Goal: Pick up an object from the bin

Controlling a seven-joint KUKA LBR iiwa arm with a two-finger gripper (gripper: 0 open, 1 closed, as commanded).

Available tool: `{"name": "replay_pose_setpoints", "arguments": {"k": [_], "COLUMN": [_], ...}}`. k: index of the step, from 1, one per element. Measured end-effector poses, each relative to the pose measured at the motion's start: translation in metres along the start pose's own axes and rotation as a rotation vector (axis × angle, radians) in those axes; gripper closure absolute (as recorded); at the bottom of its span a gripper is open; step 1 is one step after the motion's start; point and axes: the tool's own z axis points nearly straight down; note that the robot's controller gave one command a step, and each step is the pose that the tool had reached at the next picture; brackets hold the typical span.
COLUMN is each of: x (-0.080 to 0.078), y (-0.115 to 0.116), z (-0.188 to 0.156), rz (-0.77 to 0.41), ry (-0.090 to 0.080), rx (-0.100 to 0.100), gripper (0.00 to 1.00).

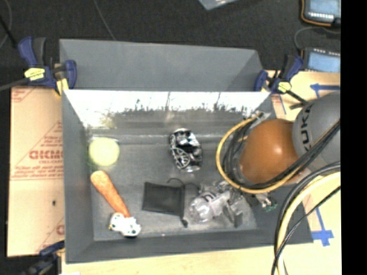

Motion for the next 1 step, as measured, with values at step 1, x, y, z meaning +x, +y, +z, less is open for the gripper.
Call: {"name": "replay_pose_setpoints", "arguments": {"k": [1], "x": [0.0005], "y": [0.0003], "z": [-0.0016], "rz": [0.000], "ry": [0.000], "rx": [0.000], "gripper": [1.00]}}
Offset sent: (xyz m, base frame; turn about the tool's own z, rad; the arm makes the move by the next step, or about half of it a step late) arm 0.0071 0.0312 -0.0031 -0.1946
